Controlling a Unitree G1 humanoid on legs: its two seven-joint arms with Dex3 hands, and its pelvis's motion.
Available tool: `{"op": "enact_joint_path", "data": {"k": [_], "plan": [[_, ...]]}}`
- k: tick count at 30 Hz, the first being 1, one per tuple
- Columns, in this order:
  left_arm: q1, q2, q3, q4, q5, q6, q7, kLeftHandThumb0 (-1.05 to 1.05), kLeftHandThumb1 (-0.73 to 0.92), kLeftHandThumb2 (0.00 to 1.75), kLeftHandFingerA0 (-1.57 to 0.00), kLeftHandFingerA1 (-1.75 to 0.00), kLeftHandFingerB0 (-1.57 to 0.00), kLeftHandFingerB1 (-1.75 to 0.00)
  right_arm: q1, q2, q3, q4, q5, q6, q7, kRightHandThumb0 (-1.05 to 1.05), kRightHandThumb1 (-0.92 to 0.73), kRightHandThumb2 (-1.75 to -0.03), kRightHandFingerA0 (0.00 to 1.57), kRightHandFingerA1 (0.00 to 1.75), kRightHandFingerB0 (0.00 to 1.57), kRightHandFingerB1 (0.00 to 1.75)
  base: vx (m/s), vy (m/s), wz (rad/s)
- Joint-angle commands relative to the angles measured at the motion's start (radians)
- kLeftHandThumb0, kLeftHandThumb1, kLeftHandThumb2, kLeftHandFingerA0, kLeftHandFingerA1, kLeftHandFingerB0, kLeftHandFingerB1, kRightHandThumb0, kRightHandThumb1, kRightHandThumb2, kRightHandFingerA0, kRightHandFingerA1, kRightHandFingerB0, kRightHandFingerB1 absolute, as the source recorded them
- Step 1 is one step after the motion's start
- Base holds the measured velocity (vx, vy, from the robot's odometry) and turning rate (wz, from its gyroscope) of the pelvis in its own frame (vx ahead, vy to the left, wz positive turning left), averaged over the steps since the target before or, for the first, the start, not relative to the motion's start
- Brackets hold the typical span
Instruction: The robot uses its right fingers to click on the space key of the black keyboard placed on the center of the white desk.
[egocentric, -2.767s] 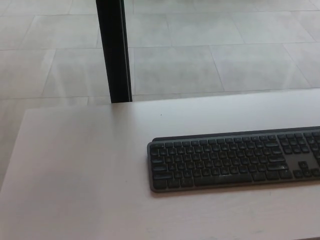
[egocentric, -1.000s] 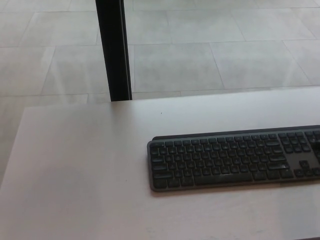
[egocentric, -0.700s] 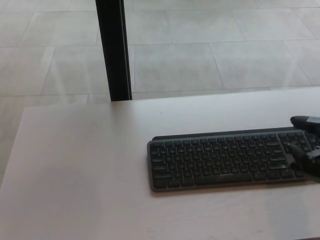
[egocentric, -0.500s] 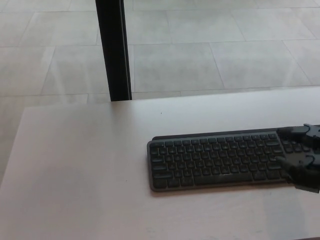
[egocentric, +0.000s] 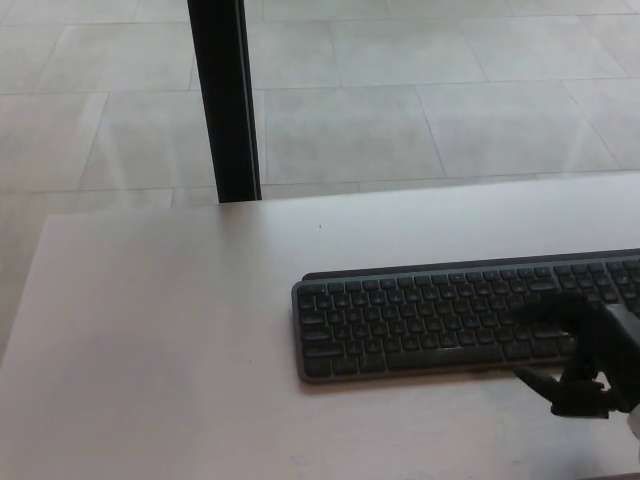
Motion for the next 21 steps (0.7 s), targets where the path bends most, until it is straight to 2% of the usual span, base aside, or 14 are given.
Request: {"op": "enact_joint_path", "data": {"k": [1, 8, 12, 15, 21], "plan": [[-0.002, 0.031, -0.007, 0.003, -0.013, -0.005, 0.021, -0.55, 0.73, 0.62, -0.74, -0.66, -0.53, -0.52, -0.073, -0.106, 0.204, 0.071, -0.435, -0.172, -0.072, -0.47, -0.63, -0.63, 0.81, 1.35, 0.56, 0.42, 0.00, 0.000, 0.00], [0.003, 0.030, -0.001, 0.003, -0.024, -0.006, 0.009, -0.56, 0.72, 0.61, -0.74, -0.67, -0.53, -0.52, -0.128, -0.077, 0.283, 0.118, -0.492, -0.187, -0.107, -0.45, -0.63, -0.65, 0.78, 1.52, 0.54, 0.49, 0.00, 0.000, 0.00], [0.001, 0.030, -0.003, 0.006, -0.021, -0.010, 0.011, -0.56, 0.72, 0.61, -0.74, -0.68, -0.56, -0.53, -0.148, -0.076, 0.302, 0.125, -0.506, -0.163, -0.097, -0.46, -0.65, -0.66, 0.75, 1.55, 0.51, 0.50, 0.00, 0.000, 0.00], [0.000, 0.031, -0.006, 0.006, -0.018, -0.004, 0.016, -0.56, 0.71, 0.61, -0.76, -0.66, -0.56, -0.53, -0.173, -0.063, 0.309, 0.151, -0.507, -0.160, -0.103, -0.40, -0.61, -0.66, 0.78, 1.58, 0.53, 0.48, 0.00, 0.000, 0.00], [-0.005, 0.033, -0.005, 0.003, -0.022, -0.001, 0.011, -0.55, 0.73, 0.62, -0.72, -0.68, -0.54, -0.53, -0.200, -0.074, 0.345, 0.167, -0.554, -0.167, -0.110, -0.40, -0.61, -0.67, 0.81, 1.61, 0.54, 0.49, 0.00, 0.000, 0.00]]}}
